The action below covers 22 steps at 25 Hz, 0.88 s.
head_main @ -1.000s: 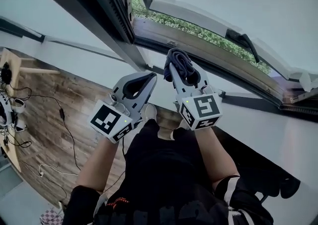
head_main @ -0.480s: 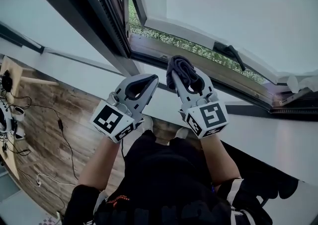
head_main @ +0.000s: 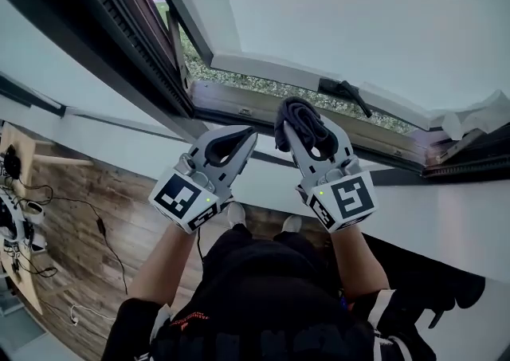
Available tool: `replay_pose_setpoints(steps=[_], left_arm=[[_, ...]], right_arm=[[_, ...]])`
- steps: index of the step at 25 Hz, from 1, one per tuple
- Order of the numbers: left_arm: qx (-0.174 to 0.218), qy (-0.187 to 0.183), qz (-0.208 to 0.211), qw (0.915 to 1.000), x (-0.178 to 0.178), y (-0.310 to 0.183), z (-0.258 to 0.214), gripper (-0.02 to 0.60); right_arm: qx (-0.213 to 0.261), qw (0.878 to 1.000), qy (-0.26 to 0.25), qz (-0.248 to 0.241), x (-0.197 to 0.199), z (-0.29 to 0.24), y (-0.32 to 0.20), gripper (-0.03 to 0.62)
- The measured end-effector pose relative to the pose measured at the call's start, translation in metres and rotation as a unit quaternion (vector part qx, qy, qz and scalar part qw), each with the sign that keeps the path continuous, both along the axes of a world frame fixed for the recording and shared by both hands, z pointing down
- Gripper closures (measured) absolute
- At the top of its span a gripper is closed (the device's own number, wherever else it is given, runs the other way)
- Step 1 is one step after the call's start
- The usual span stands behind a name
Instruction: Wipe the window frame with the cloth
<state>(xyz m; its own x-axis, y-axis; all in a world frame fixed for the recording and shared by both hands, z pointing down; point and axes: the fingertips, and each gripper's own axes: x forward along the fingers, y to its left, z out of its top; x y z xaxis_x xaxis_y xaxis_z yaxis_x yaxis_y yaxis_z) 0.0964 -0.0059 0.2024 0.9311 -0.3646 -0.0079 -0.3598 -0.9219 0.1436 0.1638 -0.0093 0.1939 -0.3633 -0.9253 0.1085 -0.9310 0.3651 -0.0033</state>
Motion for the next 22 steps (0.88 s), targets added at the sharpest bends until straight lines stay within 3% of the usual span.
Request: replay_pose_setpoints(steps=[12, 22], left_arm=[[0.018, -0.005, 0.048, 0.9987, 0.046, 0.001, -0.013, 0.563], [0.034, -0.009, 0.083, 0.9959, 0.082, 0.021, -0.024, 0.563]], right_arm=[[0.002, 0.998, 0.015, 0.056, 0.067, -0.008, 0.021, 0.491], [0.018, 0.997, 0.023, 0.078, 0.096, -0.029, 0.047, 0.491]])
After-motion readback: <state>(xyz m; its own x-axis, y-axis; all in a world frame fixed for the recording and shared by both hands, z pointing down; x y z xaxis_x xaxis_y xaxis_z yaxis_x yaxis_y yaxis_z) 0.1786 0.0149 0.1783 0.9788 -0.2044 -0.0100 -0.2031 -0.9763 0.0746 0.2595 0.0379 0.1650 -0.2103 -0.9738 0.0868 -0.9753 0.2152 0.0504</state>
